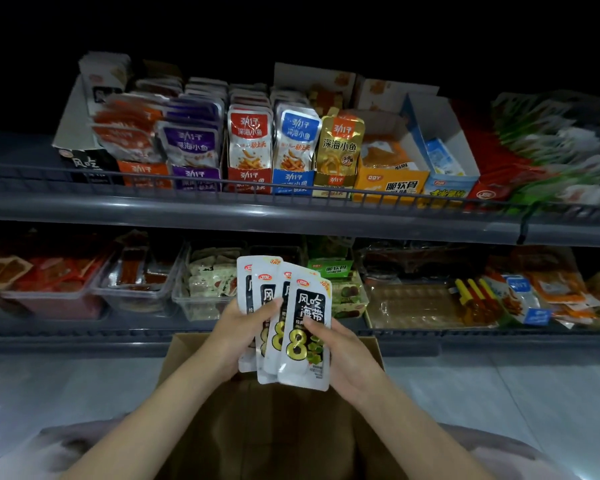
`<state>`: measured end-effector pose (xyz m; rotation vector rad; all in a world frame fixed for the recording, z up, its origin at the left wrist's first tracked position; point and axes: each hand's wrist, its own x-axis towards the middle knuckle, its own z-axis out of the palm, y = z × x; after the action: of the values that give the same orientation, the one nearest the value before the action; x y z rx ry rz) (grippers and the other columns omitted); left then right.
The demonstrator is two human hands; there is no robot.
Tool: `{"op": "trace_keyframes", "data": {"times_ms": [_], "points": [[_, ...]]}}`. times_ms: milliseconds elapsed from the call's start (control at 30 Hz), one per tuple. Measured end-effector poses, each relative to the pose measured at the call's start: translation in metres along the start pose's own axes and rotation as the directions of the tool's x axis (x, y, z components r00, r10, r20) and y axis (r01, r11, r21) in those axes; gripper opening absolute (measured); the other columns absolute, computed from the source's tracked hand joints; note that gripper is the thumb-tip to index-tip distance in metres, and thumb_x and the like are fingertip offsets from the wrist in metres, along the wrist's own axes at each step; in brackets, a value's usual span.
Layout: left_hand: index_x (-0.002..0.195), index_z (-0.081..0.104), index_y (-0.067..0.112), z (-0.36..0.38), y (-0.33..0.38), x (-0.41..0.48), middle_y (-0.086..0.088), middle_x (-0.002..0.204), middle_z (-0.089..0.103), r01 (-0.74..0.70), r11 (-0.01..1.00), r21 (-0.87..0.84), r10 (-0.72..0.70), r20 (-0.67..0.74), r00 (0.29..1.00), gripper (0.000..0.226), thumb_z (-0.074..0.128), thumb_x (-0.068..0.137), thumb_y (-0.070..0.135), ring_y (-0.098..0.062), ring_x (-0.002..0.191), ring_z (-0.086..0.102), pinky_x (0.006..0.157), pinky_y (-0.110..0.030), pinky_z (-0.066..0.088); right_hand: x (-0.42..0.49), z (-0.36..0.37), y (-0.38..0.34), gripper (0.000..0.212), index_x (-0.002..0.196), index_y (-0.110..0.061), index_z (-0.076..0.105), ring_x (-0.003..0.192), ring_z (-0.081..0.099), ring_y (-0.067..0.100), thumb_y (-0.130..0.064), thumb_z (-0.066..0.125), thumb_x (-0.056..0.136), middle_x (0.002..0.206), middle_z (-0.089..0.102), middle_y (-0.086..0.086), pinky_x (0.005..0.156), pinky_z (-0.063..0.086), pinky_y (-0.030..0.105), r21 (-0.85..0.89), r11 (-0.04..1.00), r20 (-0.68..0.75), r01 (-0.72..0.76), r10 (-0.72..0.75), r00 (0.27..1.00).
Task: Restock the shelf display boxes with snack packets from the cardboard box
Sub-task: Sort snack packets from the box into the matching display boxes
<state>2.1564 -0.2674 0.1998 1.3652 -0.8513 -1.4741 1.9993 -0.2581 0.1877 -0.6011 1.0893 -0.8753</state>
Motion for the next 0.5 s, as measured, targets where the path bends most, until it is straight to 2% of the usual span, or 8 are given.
{"op": "trace_keyframes", "data": {"times_ms": [100,200,300,400,500], "points": [[0.097,0.063,0.024,0.0,0.004,-0.011,0.004,0.085,0.073,-0.053,0.998,-0.018,0.053,0.001,0.999,0.007,0.057,0.094,0.022,-0.01,0.073,0.07,0.053,-0.019,0.053,-0.01,0.005,0.001,0.028,0.121,-0.009,0.061,0.106,0.066,0.032,-0.013,0.056,0.094,0.114,0.069,0.014,0.092,0.052,0.046,-0.018,0.999,0.075,0.033,-0.032,0.997],[0.1,0.062,0.025,-0.004,0.012,-0.023,0.01,0.085,0.073,-0.134,0.991,-0.006,0.134,-0.024,0.991,0.01,0.053,0.096,0.026,-0.005,0.078,0.07,0.056,-0.016,0.052,-0.021,0.007,-0.004,0.028,0.122,-0.011,0.059,0.105,0.067,0.029,-0.014,0.055,0.094,0.114,0.07,0.012,0.09,0.053,0.045,0.003,0.993,0.07,0.12,-0.12,0.99],[0.099,0.065,0.025,-0.013,0.024,-0.035,0.01,0.08,0.074,-0.185,0.983,0.007,0.185,-0.092,0.978,0.016,0.054,0.094,0.036,-0.003,0.072,0.071,0.057,-0.018,0.052,-0.037,0.018,-0.009,0.028,0.123,-0.012,0.058,0.107,0.066,0.028,-0.014,0.055,0.095,0.115,0.07,0.009,0.096,0.049,0.049,-0.11,0.978,0.125,0.176,-0.162,0.979],[0.091,0.068,0.023,-0.017,0.04,-0.048,0.006,0.075,0.074,-0.241,0.968,0.066,0.245,-0.074,0.967,0.024,0.049,0.096,0.037,-0.005,0.066,0.071,0.053,-0.017,0.052,-0.051,0.045,-0.017,0.024,0.119,-0.017,0.06,0.104,0.067,0.021,-0.016,0.055,0.096,0.111,0.072,0.003,0.096,0.05,0.047,-0.268,0.935,0.162,0.231,-0.192,0.968],[0.089,0.065,0.022,-0.019,0.06,-0.063,0.009,0.068,0.071,-0.292,0.952,0.088,0.298,-0.066,0.952,0.033,0.038,0.1,0.037,0.001,0.06,0.067,0.049,-0.012,0.049,-0.058,0.075,-0.028,0.021,0.116,-0.018,0.061,0.101,0.069,0.02,-0.018,0.054,0.096,0.108,0.073,0.002,0.094,0.052,0.045,-0.289,0.917,0.164,0.275,-0.236,0.958]]}}
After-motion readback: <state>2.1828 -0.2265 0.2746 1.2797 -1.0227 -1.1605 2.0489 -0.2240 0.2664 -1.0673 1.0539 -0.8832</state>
